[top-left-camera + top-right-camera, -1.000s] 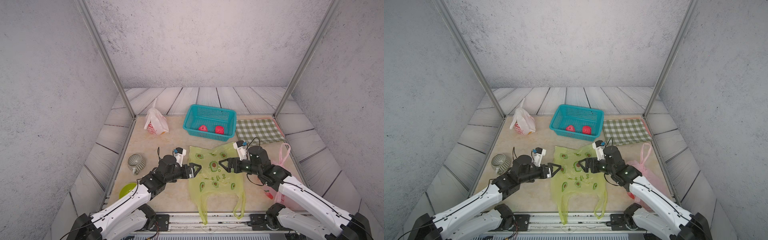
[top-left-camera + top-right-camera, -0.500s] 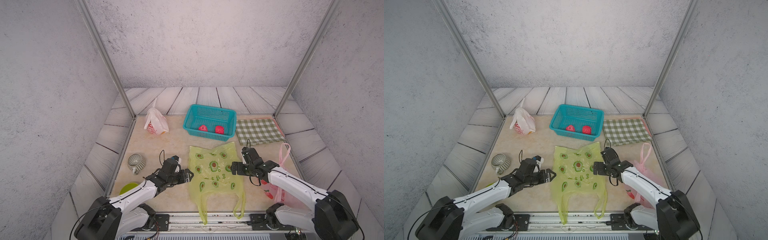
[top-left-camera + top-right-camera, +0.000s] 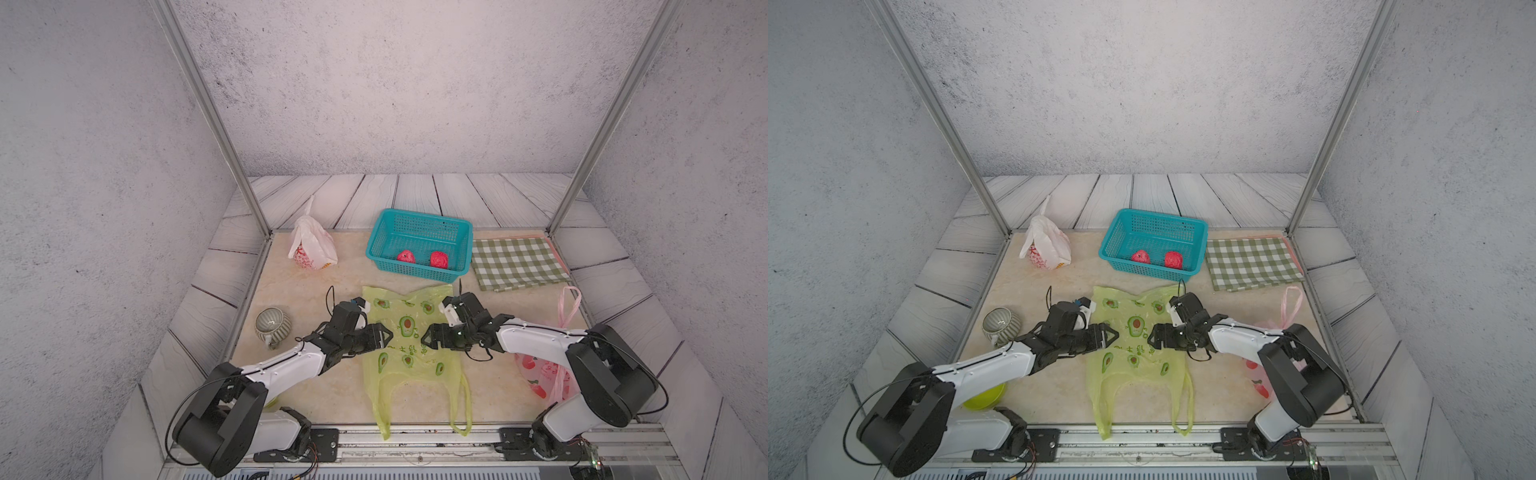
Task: Untie the knot of a plastic bag & take out the apple
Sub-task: Move the plastic bag to the center of the board.
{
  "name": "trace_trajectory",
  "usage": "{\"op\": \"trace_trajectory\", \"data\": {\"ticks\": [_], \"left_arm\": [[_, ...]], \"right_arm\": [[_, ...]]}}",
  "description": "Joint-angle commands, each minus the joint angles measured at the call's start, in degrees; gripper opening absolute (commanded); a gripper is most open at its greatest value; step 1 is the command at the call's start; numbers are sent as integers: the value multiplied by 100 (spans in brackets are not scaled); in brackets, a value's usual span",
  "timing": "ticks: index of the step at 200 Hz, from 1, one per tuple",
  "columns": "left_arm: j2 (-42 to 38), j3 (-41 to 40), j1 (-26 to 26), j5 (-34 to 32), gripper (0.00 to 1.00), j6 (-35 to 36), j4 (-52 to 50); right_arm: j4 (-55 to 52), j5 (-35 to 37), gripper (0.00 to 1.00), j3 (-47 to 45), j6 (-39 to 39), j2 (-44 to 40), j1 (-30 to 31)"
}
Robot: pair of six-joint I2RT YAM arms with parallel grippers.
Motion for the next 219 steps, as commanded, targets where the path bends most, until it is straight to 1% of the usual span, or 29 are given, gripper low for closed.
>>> {"op": "trace_trajectory", "data": {"ticks": [1,5,26,49,55,74,92,116,131,139,143,147,151,153,155,157,162,180,186,189,208,219], "left_arm": [[-458,288,457,-383,8,417,-573],[-540,334,527,-492,0,490,-670],[-863,832,744,-1439,0,1051,-1623],[-995,1230,816,-2820,0,1472,-2376],[-987,1309,861,-3093,0,1513,-2522],[-879,1482,1013,-3296,0,1490,-2888],[-867,1637,1010,-3726,0,1373,-3352],[-1129,1656,1019,-4302,0,1271,-3698],[-1322,1673,1065,-4414,0,1372,-3763],[-1366,1739,1136,-4298,9,1469,-3782],[-1368,1787,1193,-4186,18,1529,-3795],[-1370,1852,1249,-4108,47,1559,-3847],[-1364,1918,1290,-4082,69,1554,-3900],[-1352,1947,1312,-4078,77,1541,-3946],[-1342,1983,1330,-4072,83,1536,-3983],[-1329,2014,1350,-4055,86,1539,-4021],[-1292,2098,1407,-3966,88,1601,-4087],[-1183,2390,1495,-3662,91,1853,-4237],[-1137,2514,1498,-3592,94,1943,-4275],[-1107,2584,1498,-3566,99,1984,-4305],[-844,3211,1502,-3297,99,2302,-4530],[-624,3708,1514,-3117,99,2546,-4677]], "right_arm": [[357,-360,91,667,216,395,204],[322,-364,91,786,209,456,224],[131,-351,92,1231,170,526,242],[-472,-88,94,1620,-144,362,243],[-593,-11,94,1660,-236,274,242],[-1001,242,95,1624,-502,-61,240],[-1313,613,95,1434,-741,-466,242],[-1425,1073,96,1032,-897,-1062,238],[-1443,1137,96,833,-915,-1390,243],[-1468,1151,96,773,-909,-1532,242],[-1485,1143,96,747,-915,-1595,243],[-1502,1154,96,729,-915,-1655,243],[-1525,1156,96,711,-920,-1713,243],[-1539,1165,96,705,-923,-1740,243],[-1549,1161,96,701,-924,-1766,243],[-1558,1157,96,689,-924,-1791,243],[-1582,1173,96,670,-932,-1859,245],[-1654,1254,96,597,-989,-2086,243],[-1666,1290,96,571,-1000,-2152,241],[-1673,1296,96,560,-1007,-2181,243],[-1736,1298,96,532,-1037,-2292,243],[-1763,1283,96,520,-1047,-2331,243]]}}
